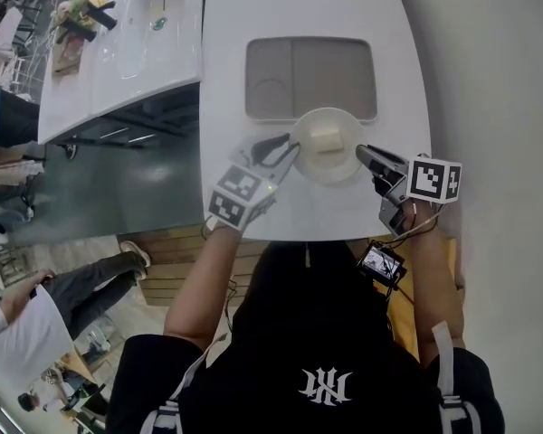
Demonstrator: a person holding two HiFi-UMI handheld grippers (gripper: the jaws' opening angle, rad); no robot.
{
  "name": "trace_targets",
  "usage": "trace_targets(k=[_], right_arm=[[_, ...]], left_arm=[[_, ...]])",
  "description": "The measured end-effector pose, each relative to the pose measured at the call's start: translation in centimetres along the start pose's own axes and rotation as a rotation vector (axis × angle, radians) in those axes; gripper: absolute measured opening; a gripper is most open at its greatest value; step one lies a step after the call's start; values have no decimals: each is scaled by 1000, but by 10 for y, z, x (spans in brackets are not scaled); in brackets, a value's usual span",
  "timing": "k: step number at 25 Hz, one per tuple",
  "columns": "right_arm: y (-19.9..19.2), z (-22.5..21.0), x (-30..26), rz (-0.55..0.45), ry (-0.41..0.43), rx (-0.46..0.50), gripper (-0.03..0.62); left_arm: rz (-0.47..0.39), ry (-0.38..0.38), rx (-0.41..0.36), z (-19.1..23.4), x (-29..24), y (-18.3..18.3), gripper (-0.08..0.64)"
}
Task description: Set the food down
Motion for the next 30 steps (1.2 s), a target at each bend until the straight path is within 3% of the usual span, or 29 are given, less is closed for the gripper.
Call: trace_targets(k=[9,12,15,19,24,30], right_arm=[[79,-18,-18,-96,20,14,30],[99,-22,-19,-121,24,17,32],[121,-29,-24,-128,15,31,32],[138,-48,-41,-96,-9,24,32],[141,-72,-61,-27,-73,-4,32],[131,-81,-84,43,-191,110,32]], left_arm=[[-202,18,-98,48,-45,67,74],[-254,29,-155,57,-57,83,74],[-274,28,-159,72,-75,88,74],[-267,27,-136,93,-100,82,74],[-181,28,-126,111,-129,65,74],[-59,80,-194,122,-141,40,75]])
Point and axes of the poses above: the fingertips, and each gripper's own axes: x backward along the fingers, z to its left, y out of its top, the point moved 6 cm from there along x, backward along the fingers, and after that the axes turned 2 degrees about -z, right-handed, at the moved point
